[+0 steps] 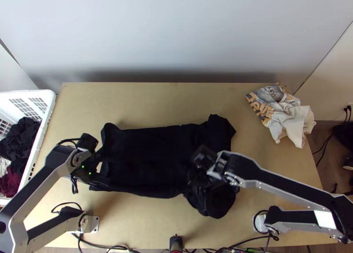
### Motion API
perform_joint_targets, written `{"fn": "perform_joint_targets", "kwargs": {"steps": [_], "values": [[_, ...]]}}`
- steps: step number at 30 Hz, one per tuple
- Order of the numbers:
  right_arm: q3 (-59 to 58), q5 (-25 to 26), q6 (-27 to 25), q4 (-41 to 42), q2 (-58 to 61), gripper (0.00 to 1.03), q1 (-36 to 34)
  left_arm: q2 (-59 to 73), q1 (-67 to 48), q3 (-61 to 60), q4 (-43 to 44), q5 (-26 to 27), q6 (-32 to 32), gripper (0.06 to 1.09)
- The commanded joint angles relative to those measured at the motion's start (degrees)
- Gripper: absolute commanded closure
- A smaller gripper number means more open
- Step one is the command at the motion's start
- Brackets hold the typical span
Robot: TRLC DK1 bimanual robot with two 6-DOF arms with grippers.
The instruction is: Fold the t-shirt
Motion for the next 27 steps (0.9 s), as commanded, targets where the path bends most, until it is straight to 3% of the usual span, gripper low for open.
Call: {"fn": "perform_joint_targets", "kwargs": {"steps": [1,15,27], "values": [[3.4,0.0,-1.1,-3.2,-1.7,1.0,-7.3,-1.4,2.9,2.3,0.8,0.0,-0.3,1.05],[9.9,0.0,-4.0,-5.9,-1.6,1.0,-19.8,-0.4,4.3,11.4,3.0,-0.1,0.6,1.05],[14.8,0.0,-5.0,-6.8,0.3,1.0,-25.1,2.1,6.6,18.5,4.8,-0.1,2.0,1.05]]}}
